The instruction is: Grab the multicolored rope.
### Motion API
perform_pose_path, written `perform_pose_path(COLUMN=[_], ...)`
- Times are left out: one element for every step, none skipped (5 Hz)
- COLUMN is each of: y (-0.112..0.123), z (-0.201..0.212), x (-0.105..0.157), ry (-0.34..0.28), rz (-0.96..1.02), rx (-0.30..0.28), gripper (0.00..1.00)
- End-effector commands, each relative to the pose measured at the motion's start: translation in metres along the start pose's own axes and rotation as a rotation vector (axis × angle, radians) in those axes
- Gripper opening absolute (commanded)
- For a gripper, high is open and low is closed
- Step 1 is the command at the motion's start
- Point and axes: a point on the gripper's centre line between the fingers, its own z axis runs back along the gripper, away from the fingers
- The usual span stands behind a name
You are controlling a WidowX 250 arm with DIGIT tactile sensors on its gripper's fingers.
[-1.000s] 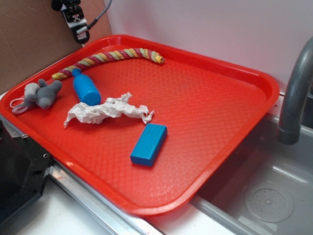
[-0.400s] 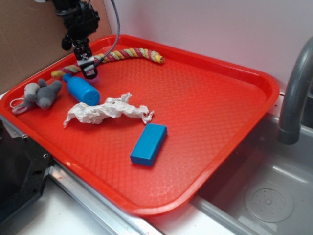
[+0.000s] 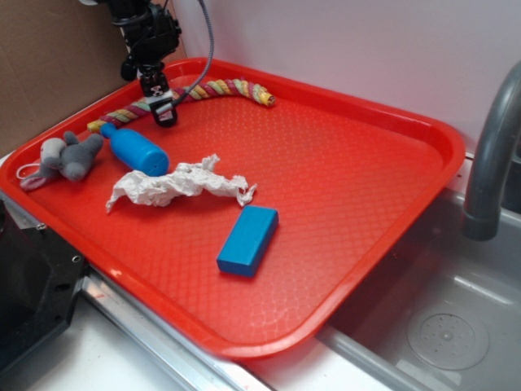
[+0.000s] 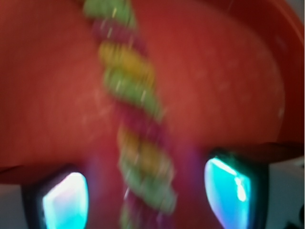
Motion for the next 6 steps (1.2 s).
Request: perform_pose_path(y=[-0.01,-0.017,-0.02,-0.045,-0.084,-0.102], z=[0.0,0.005,0.015,0.04,0.091,0.142], x=[0.018,0.017,0.014,0.012,0.019,0.03], ry=[-0.022,-0.019,-0.013,-0.003,-0.042,-0.086], rz=[-0.054,-0.045,-0.058,-0.111,-0.1,-0.024], rx=[-0.031,-0.075,-0.123,-0.047,0.0,-0.004], gripper=[0.0,0.0,0.0,0.0,0.0,0.0])
